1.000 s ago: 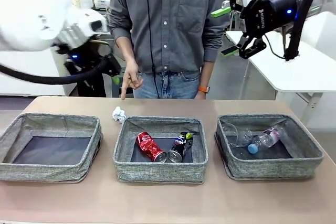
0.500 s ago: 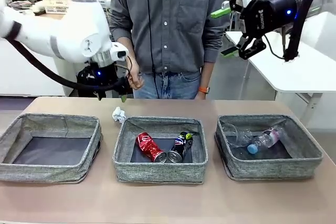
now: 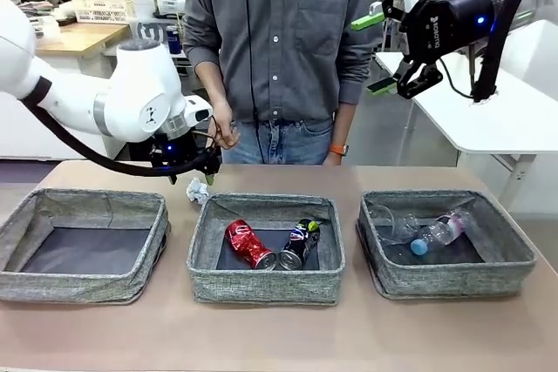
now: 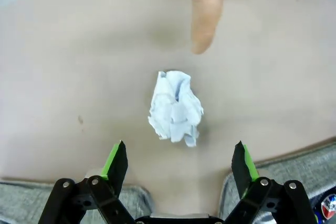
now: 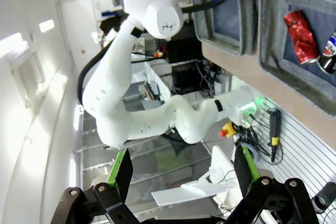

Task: Sort the waste into the appropriate baskets.
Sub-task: Pick up the waste item pointed out by the person.

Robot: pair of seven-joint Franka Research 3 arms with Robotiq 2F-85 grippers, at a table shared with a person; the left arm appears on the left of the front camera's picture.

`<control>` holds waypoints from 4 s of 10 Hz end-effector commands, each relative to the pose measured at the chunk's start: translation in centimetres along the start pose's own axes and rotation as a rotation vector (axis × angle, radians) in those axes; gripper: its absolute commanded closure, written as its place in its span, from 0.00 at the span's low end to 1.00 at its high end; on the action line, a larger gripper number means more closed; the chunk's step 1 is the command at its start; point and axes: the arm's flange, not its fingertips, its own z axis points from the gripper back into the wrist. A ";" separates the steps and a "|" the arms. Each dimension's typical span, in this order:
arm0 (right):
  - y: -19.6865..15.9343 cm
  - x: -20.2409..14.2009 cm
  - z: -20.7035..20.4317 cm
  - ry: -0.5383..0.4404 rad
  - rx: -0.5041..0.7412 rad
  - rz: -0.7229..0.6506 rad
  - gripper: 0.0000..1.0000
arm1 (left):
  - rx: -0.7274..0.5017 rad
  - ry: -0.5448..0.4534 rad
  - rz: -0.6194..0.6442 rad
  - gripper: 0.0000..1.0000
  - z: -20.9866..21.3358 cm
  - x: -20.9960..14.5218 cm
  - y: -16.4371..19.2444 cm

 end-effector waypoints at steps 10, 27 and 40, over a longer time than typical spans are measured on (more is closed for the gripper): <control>0.2 0.1 0.2 0.007 0.012 0.023 0.00 | -0.017 -0.005 0.012 0.54 -3.0 0.2 0.9; 0.2 0.1 0.2 0.007 0.012 0.023 0.00 | 0.226 0.138 0.001 1.00 15.0 -8.0 -1.6; 0.2 0.1 0.2 0.007 0.012 0.023 0.00 | 0.099 0.023 0.101 0.95 25.7 -18.4 -10.6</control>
